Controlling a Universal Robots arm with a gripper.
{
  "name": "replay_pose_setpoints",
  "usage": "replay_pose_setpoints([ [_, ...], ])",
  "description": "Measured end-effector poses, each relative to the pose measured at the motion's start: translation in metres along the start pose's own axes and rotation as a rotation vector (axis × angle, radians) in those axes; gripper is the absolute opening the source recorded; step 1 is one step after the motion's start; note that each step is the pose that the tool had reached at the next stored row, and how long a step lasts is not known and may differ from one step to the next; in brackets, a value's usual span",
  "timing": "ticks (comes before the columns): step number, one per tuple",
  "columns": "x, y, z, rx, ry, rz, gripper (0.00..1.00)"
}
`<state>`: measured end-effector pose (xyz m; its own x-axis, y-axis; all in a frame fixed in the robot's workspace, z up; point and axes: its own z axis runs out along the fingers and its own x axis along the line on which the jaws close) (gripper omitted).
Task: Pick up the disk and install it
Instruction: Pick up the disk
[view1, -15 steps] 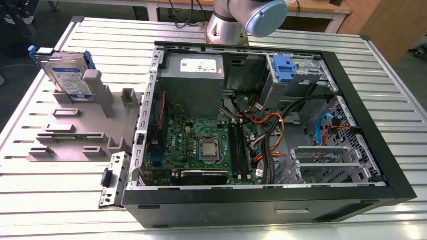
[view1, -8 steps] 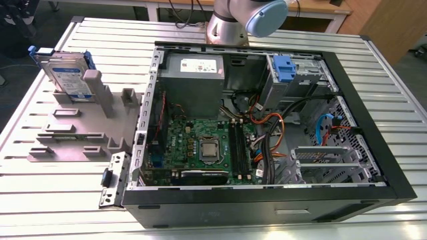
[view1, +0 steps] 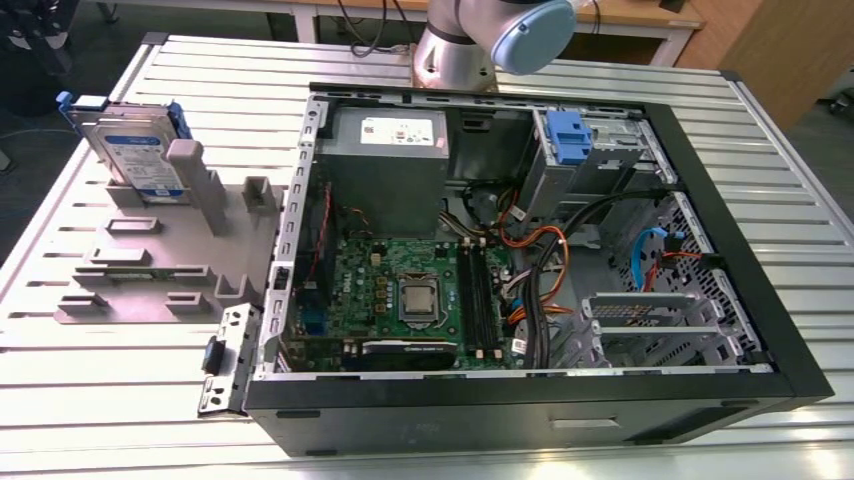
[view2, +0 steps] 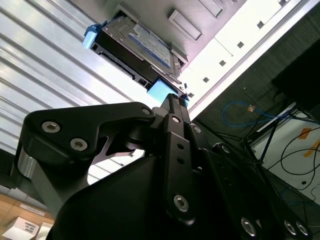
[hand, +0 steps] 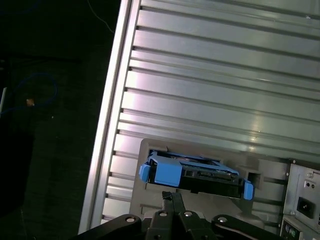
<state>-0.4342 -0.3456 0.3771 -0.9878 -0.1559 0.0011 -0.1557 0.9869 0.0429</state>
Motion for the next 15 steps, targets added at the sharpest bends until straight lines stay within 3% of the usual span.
replay_pose_setpoints([
  [15, 0.0, 0.0, 0.0, 0.0001, 0.0017, -0.04, 0.11],
])
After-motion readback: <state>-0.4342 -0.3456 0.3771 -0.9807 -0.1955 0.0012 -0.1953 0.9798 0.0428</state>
